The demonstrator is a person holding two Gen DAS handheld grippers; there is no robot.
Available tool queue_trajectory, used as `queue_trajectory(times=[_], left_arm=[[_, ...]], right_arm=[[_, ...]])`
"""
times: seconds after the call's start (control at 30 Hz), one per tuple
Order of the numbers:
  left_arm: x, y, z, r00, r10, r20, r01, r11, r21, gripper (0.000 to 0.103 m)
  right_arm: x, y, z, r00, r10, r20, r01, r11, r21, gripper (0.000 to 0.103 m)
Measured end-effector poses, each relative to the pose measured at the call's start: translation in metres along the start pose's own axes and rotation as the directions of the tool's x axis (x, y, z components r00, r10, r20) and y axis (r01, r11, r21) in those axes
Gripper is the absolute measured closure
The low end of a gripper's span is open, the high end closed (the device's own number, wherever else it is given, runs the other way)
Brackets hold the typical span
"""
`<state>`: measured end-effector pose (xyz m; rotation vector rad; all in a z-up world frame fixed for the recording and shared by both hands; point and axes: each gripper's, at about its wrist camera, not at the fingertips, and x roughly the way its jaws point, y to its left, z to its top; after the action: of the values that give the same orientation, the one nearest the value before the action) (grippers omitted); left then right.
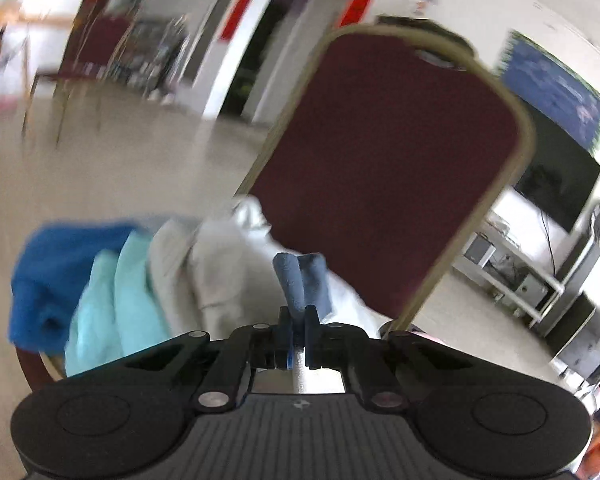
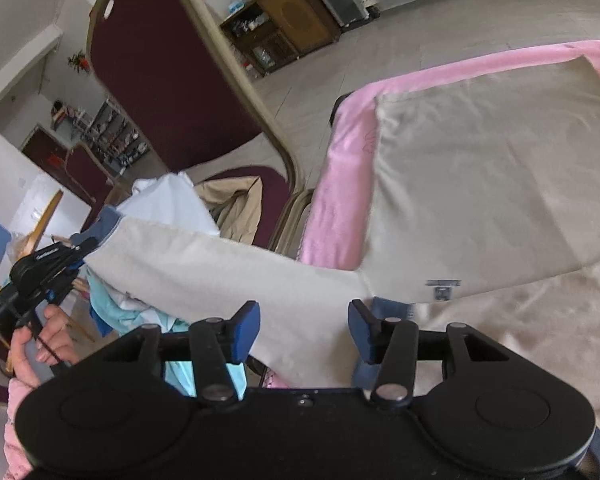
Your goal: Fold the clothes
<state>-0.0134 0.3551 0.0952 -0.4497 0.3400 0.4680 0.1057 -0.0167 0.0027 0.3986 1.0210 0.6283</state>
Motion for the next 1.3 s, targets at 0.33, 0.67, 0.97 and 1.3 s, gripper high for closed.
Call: queue_trajectory(times=[0.33, 0.67, 0.97, 1.3], left_arm=[[-0.095, -0.135, -0.038, 0.978, -0.134, 0.16, 0.072, 0.936, 0.345, 0.1], [-0.135, -0.283, -0.123, 0.932, -0.329, 0.155, 0.19, 0.804, 0.563, 0.1], [-0.123, -0.389, -0.264, 0.88, -0.416, -0.229, 0.456, 0.603, 0.655, 0.081], [-0.034, -0.253, -0.248, 0.933, -0.028, -0.357, 0.273, 0.703, 0.657, 0.074]], right_arm=[[-0.116, -0.117, -0.029, 0.988, -0.073, 0.133, 0.053, 0.988, 0.147, 0.054], [-0.159, -0.256, -0.065, 0.96, -0.159, 0.228, 0.051, 0.907, 0.418, 0.054], [-0.18, -0.286, -0.064, 0.916, -0.223, 0.333, 0.036, 0.873, 0.487, 0.054], [-0.169, -0.282, -0.058, 0.924, -0.28, 0.26, 0.148, 0.89, 0.432, 0.053]])
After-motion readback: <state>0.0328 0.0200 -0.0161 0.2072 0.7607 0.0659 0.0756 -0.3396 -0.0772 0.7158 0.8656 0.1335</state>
